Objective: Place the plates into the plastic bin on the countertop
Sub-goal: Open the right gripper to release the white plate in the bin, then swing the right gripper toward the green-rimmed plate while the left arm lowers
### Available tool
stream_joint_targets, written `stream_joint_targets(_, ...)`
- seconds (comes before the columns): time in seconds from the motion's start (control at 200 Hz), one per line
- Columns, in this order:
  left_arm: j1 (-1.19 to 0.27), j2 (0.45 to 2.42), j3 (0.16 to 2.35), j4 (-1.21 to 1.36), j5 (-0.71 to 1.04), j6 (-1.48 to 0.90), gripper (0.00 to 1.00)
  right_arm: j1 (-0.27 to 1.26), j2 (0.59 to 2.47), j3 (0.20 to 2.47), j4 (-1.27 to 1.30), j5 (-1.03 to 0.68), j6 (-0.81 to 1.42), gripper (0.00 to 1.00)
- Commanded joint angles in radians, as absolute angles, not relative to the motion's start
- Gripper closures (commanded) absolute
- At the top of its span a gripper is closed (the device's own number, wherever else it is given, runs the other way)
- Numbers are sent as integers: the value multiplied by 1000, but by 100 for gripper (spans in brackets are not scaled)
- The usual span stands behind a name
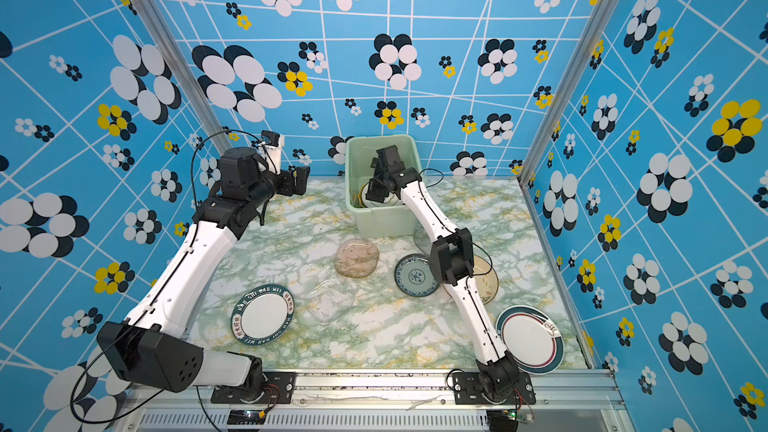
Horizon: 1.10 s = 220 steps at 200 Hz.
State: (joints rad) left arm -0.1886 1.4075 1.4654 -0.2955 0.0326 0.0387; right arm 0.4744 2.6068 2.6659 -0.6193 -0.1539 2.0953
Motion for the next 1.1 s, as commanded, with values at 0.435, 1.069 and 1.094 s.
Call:
stream_joint_targets(0.435, -193, 1357, 1430, -225, -38, -68, 1, 451, 2488, 2721, -481, -254, 2030, 1)
stream_joint_targets(1.069, -139, 1287, 1573, -769, 33, -606, 4, 360, 2184, 2604, -815, -618, 743, 5)
stream_joint_targets(1.094, -140, 1272, 1561, -791, 31, -619, 4, 360, 2136, 2558, -803, -648, 716, 6)
